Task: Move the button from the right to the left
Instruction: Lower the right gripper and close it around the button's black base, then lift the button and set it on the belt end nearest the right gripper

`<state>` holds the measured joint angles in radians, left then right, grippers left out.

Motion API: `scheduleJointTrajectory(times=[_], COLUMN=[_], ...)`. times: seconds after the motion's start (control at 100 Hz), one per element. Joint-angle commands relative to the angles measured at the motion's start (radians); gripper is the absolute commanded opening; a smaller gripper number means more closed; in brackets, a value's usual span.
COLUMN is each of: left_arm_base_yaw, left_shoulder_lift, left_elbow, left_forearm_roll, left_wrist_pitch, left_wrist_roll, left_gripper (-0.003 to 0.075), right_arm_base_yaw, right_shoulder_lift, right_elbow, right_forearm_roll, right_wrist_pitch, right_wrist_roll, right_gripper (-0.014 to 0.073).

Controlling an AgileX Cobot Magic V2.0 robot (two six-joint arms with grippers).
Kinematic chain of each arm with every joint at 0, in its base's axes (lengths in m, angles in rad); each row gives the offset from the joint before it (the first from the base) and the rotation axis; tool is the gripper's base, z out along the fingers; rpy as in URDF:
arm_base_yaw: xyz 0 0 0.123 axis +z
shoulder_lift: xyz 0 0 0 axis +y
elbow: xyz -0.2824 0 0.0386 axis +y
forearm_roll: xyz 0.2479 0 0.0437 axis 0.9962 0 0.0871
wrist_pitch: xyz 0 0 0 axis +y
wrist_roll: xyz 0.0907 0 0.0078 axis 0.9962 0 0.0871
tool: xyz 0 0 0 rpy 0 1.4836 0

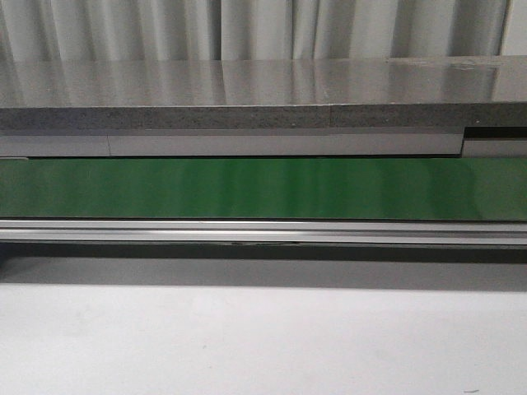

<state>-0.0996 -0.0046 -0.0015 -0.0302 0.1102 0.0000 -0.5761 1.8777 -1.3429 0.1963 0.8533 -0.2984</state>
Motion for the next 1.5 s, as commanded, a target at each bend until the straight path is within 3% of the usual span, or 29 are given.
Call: scheduleJointTrajectory(times=[0.0,0.32,0.51,0.63,0.89,1.22,1.49], left_arm_base_yaw=[-0.007,-0.007,-0.007,-0.007,-0.007,-0.007,-0.007], left_shoulder_lift=[-0.029,-0.029,-0.029,-0.029,-0.029,-0.029,-0.029], left_elbow=[0.046,0.046,0.046,0.046,0.046,0.046,0.046], left_forearm_roll=[-0.001,-0.001,-0.001,-0.001,-0.001,-0.001,-0.001], left_wrist_pitch=[-0.077,-0.077,-0.077,-0.077,-0.077,-0.077,-0.077], left_wrist_roll=[0.000,0.000,0.000,0.000,0.000,0.000,0.000], left_gripper=[-0.0020,-0.0020,-0.0020,-0.0020,-0.0020,-0.0020,-0.0020], right_arm_base_yaw=[-0.007,-0.007,-0.007,-0.007,0.024,0.181,0.261], right_shoulder_lift=[-0.010,0.079,0.092,0.090,-0.052,-0.175,-0.186], right_elbow=[-0.044,-0.073,-0.073,-0.096,-0.132,-0.127,-0.048], right_forearm_roll=[0.026,0.027,0.028,0.029,0.027,-0.055,-0.055], right_wrist_pitch=[-0.029,-0.049,-0.053,-0.034,0.030,0.197,0.149], right_wrist_roll=[-0.031,-0.031,-0.030,-0.020,0.078,0.272,0.359], right_gripper=[0.0539,0.0514,0.0222,0.0129,0.0123,0.0123,0.0123])
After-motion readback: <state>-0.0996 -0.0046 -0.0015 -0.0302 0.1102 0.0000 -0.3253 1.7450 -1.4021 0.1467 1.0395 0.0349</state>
